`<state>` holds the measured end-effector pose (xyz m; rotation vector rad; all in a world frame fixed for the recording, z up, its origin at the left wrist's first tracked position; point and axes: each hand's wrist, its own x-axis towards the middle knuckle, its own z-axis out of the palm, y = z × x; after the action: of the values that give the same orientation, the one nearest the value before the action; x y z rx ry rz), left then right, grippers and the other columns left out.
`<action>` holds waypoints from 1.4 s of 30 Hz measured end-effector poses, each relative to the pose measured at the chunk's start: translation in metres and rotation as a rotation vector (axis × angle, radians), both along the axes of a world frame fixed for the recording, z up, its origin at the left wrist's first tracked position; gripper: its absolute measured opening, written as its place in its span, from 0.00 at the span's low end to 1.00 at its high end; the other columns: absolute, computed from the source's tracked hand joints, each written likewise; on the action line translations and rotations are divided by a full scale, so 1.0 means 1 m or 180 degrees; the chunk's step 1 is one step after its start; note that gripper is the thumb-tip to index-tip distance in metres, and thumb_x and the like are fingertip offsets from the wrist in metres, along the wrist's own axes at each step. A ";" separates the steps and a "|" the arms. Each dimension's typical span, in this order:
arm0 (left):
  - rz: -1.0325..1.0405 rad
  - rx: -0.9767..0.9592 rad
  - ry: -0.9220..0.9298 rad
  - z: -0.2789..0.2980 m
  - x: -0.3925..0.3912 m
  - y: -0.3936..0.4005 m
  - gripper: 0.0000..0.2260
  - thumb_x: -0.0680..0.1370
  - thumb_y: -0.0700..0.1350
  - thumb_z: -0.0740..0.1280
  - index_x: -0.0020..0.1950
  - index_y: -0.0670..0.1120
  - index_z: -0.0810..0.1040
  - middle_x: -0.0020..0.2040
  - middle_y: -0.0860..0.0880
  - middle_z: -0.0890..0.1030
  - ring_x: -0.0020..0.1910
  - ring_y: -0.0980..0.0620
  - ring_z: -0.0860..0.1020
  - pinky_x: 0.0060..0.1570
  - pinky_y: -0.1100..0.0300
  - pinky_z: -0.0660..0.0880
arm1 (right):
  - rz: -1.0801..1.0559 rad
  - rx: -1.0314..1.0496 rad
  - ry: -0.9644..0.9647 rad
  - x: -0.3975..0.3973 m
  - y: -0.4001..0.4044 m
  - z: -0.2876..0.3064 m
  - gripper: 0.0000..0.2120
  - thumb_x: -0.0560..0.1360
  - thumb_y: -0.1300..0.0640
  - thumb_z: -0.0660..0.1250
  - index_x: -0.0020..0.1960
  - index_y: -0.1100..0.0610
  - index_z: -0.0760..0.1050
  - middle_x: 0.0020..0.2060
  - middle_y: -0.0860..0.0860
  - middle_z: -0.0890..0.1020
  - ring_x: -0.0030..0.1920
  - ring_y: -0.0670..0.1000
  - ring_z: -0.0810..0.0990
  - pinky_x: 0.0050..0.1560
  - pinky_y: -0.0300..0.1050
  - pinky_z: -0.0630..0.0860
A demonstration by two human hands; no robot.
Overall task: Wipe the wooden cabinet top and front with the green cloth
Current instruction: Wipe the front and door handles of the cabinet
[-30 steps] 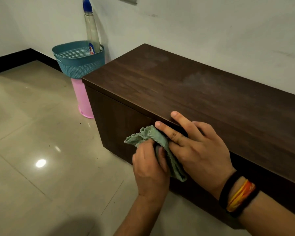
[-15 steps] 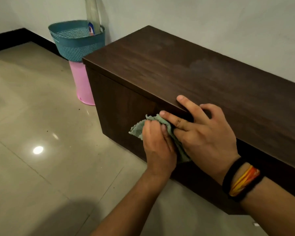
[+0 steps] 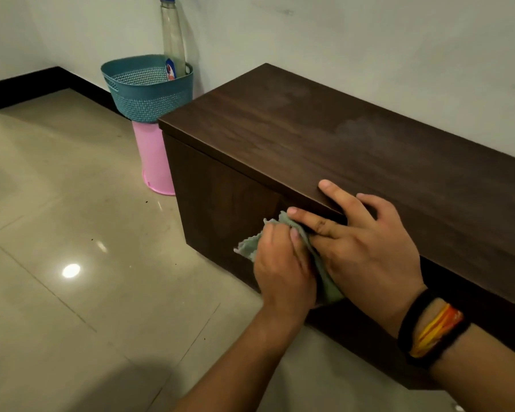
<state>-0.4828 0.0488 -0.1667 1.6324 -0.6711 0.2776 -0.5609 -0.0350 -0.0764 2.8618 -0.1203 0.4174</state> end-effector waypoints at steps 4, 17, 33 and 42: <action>-0.0007 -0.0092 -0.0212 -0.016 -0.001 -0.006 0.20 0.86 0.55 0.48 0.46 0.42 0.69 0.42 0.42 0.71 0.37 0.49 0.69 0.33 0.50 0.70 | 0.0093 -0.0022 -0.0137 0.002 0.004 -0.004 0.16 0.78 0.55 0.60 0.62 0.50 0.81 0.73 0.48 0.72 0.76 0.60 0.64 0.67 0.67 0.68; -0.0239 0.0298 -0.0385 -0.031 0.008 0.006 0.19 0.85 0.56 0.46 0.48 0.45 0.68 0.43 0.45 0.72 0.32 0.50 0.70 0.27 0.55 0.70 | 0.0184 -0.0031 -0.0141 0.003 0.001 -0.008 0.18 0.78 0.56 0.59 0.66 0.53 0.75 0.80 0.42 0.52 0.76 0.60 0.60 0.67 0.68 0.69; -0.0345 0.1559 -0.1759 -0.059 0.046 0.033 0.10 0.83 0.51 0.57 0.48 0.47 0.70 0.38 0.46 0.74 0.29 0.48 0.73 0.20 0.56 0.71 | 0.0023 -0.0545 -0.0107 -0.025 0.019 0.025 0.13 0.72 0.59 0.69 0.55 0.50 0.84 0.72 0.47 0.74 0.75 0.60 0.66 0.67 0.56 0.60; -0.0807 0.0342 -0.0829 -0.038 -0.015 0.034 0.18 0.86 0.54 0.48 0.46 0.47 0.70 0.37 0.46 0.75 0.31 0.50 0.73 0.27 0.55 0.73 | -0.0508 -0.1051 -0.1157 -0.099 0.014 -0.017 0.05 0.75 0.53 0.73 0.51 0.49 0.84 0.47 0.47 0.86 0.51 0.54 0.72 0.46 0.54 0.61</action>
<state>-0.4980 0.0831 -0.2046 1.6064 -1.0978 0.2749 -0.6597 -0.0214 -0.0935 2.4081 -0.3109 0.8344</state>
